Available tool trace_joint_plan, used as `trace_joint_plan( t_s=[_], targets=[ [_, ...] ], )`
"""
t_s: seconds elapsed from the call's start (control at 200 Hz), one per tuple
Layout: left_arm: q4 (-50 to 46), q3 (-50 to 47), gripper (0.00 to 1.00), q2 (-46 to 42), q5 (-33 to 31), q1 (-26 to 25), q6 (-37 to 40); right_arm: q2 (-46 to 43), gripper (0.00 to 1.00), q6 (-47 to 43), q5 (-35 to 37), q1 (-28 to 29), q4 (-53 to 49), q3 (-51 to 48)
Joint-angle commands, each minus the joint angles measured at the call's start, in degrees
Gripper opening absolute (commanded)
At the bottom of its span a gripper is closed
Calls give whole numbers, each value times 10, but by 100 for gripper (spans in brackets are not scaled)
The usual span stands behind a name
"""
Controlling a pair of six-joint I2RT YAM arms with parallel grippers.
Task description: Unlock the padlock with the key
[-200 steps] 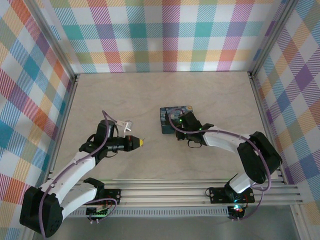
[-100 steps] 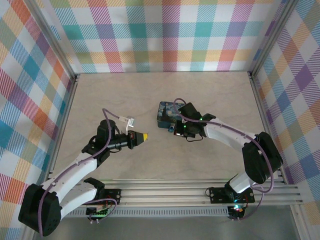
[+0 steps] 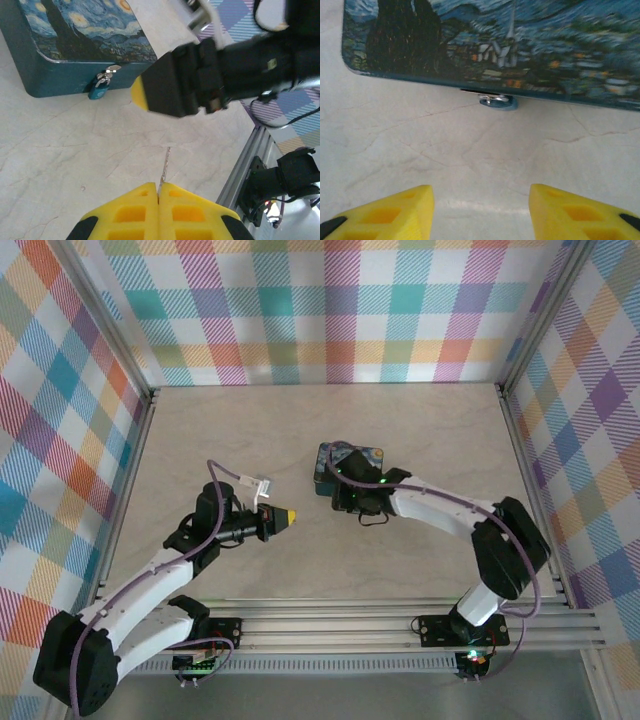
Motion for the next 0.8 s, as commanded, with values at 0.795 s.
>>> trace_joint_plan(
  t_s=[0.795],
  targets=[
    [1,-48,0,-76,-76,-6,-12,157,57,-38,207,33,234,-19]
  ],
)
